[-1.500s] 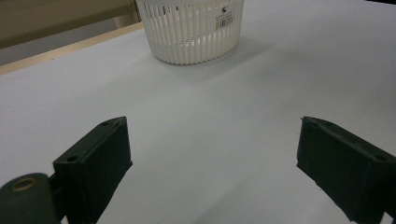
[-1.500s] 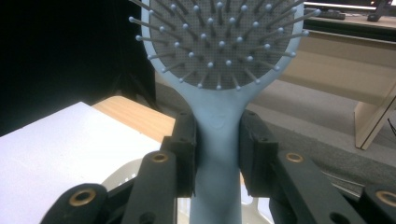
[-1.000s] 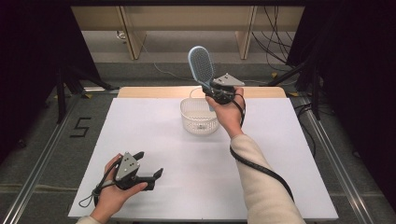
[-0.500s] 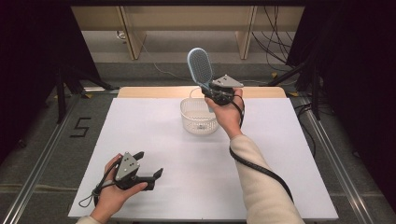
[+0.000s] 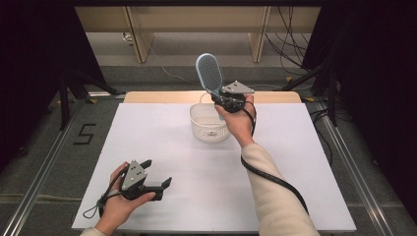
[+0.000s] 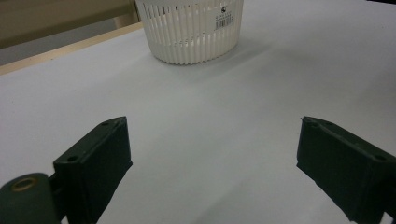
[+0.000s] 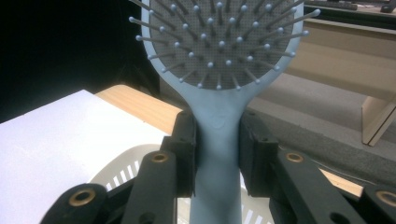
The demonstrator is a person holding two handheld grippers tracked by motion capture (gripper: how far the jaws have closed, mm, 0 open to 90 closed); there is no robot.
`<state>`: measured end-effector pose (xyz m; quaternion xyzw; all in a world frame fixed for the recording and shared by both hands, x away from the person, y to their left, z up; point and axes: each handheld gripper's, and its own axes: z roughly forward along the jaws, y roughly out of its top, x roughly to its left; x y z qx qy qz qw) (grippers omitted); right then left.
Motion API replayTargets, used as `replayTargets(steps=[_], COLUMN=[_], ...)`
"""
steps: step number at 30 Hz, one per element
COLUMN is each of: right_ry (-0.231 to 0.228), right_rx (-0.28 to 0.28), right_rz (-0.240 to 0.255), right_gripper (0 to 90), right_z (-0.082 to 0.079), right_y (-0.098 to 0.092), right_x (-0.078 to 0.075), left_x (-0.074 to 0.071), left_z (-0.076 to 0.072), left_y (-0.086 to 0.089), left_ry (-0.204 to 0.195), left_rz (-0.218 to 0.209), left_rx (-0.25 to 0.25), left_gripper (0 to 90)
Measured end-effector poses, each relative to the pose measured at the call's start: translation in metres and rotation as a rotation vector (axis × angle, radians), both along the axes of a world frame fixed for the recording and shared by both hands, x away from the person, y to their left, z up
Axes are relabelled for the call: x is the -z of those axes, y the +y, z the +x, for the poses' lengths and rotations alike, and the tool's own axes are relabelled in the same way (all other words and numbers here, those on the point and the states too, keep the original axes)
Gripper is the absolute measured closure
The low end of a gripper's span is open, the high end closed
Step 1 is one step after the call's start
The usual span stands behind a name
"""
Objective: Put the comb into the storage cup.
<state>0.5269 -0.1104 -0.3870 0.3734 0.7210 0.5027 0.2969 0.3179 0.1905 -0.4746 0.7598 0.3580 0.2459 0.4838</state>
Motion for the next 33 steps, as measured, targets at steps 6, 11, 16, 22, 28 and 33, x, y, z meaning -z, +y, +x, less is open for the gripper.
replayTargets(steps=[6,11,16,22,28,33], right_ry=[0.001,0.002,0.001,0.004,0.004,0.002], right_rx=[-0.001,-0.003,-0.002,-0.002,0.0,0.001], right_rz=[-0.007,-0.013,-0.016,-0.015,-0.016,-0.018], right_gripper=[70.4,70.4,70.4,70.4,70.3,70.3], right_z=[0.0009,0.0013,0.0015,0.0021,0.0025,0.0027], right_y=[0.0008,0.0007,0.001,0.0014,0.0016,0.0017], right_x=[0.0028,0.0032,0.0038,0.0049,0.006,0.0071], left_x=[-0.0001,0.0,0.0,0.0,0.0,-0.0001], left_z=[0.0,0.0,0.0,0.0,0.0,0.0], left_y=[0.0001,0.0,0.0,-0.0001,-0.0001,0.0], left_ry=[-0.001,0.0,0.0,0.0,0.0,-0.001], left_rz=[0.001,0.001,0.001,0.001,0.001,0.001], left_rx=[0.0,0.0,0.0,0.001,0.0,0.0], left_gripper=[9.3,9.3,9.3,9.3,9.3,9.3])
